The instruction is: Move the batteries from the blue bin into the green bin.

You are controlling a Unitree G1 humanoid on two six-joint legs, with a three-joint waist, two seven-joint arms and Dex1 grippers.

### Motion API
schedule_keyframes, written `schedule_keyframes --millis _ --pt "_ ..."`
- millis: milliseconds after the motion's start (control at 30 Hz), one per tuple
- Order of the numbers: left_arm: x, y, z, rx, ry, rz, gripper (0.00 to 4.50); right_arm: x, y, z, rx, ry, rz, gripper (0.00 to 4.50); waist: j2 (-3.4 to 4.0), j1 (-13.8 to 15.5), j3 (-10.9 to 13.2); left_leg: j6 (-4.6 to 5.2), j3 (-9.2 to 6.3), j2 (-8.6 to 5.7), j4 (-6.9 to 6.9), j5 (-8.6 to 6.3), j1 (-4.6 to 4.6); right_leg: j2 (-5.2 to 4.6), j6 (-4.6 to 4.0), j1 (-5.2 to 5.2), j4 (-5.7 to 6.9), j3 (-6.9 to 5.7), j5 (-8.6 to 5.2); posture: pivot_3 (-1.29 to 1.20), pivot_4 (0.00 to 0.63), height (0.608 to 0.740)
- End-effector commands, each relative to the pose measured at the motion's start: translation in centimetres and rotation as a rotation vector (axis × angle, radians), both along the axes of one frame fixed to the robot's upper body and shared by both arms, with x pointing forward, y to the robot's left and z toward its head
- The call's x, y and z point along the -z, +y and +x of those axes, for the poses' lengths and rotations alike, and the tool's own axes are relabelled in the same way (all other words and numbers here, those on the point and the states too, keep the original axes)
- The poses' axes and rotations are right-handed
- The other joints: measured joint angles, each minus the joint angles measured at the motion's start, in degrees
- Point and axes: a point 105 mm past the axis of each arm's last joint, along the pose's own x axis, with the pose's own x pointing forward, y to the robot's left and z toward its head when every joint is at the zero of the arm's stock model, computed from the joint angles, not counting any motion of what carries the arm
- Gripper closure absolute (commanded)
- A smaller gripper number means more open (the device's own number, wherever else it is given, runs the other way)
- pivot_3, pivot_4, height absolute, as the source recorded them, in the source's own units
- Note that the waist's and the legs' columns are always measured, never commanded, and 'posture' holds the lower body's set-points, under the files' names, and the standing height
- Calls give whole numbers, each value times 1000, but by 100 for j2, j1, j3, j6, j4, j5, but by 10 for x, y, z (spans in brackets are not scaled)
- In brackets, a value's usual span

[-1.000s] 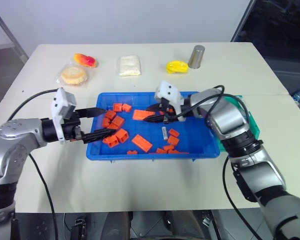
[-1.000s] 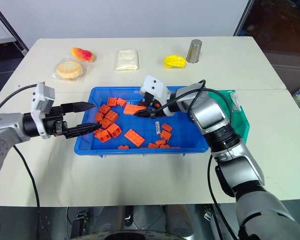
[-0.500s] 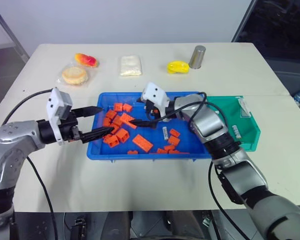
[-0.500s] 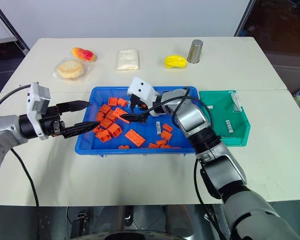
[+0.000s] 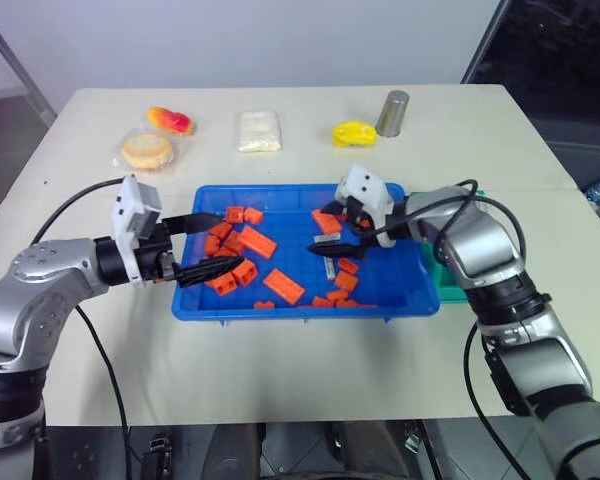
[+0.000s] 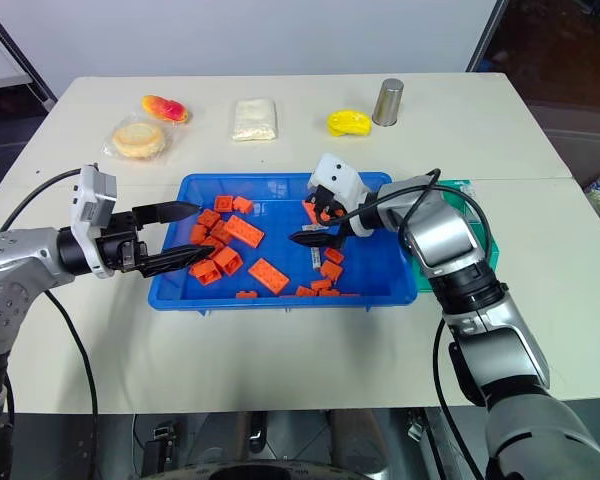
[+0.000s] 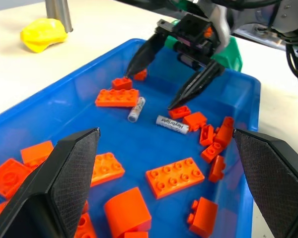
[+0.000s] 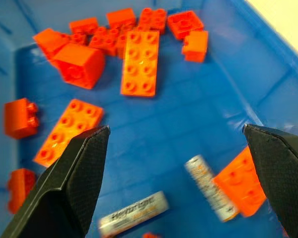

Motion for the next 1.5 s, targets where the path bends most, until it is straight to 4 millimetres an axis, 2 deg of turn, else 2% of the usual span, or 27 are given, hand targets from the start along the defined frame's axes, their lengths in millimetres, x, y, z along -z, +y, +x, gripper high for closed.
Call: schedule_keyframes --millis 33,167,533,633,700,867,1100,1200,1300,1367,1467,1500 --pt "-8 -3 1 24 -44 4 0 0 1 -11 4 4 4 93 0 7 0 0 0 -1 0 0 0 -2 0 0 -1 0 0 0 150 740" --pt "-8 -5 4 30 -48 2 0 15 -3 -17 27 39 -26 93 0 8 0 0 1 -2 2 0 -1 -2 0 0 -1 0 0 0 150 740" --pt "-8 -6 6 10 -60 -10 0 40 -8 -11 61 69 -106 93 0 1 0 0 1 -1 2 0 -1 -1 0 0 -1 0 0 0 150 740" --pt "-9 -6 6 -3 -66 -16 0 47 -6 -12 48 83 -130 924 0 1 0 0 0 -1 2 0 -1 -1 0 0 0 0 0 0 150 740" --pt "-10 -6 7 -9 -70 -18 0 49 -5 -12 42 87 -142 1846 -1 2 0 0 1 -2 3 0 -1 -1 0 0 -1 0 0 0 150 740" --pt "-12 -5 8 -32 -83 -29 0 52 -2 -11 26 83 -152 4485 -1 2 -1 0 0 -2 3 0 -1 -1 0 0 0 0 0 0 150 740" --pt "-12 -5 9 -40 -84 -32 0 37 1 -2 38 24 -126 4485 -1 2 -1 0 0 -1 3 0 0 -1 0 1 0 0 0 0 150 740" --pt "-11 -5 8 -39 -82 -30 0 17 -1 2 40 -39 -116 4485 -1 2 -1 0 0 -1 3 0 0 -1 0 0 0 0 0 0 150 740" --pt "-11 -4 9 -38 -80 -28 0 -8 -4 -1 20 -74 -102 3734 0 3 0 0 0 -1 3 0 0 -2 0 0 0 0 0 0 150 740" --pt "-11 -4 9 -37 -81 -26 0 -19 -8 -4 20 -98 -110 2682 0 17 0 0 0 -1 2 0 -1 -2 0 0 0 0 0 0 150 740" --pt "-10 -3 9 -38 -83 -22 0 -22 -16 -20 -7 -93 -146 1201 -1 25 0 0 -1 -2 2 0 -1 -3 0 1 0 -1 0 0 150 740" --pt "-10 -2 9 -39 -84 -22 0 -20 -20 -25 -9 -88 -159 1201 -1 25 -1 0 -1 -2 2 0 -1 -4 0 1 -1 -1 0 0 150 740"
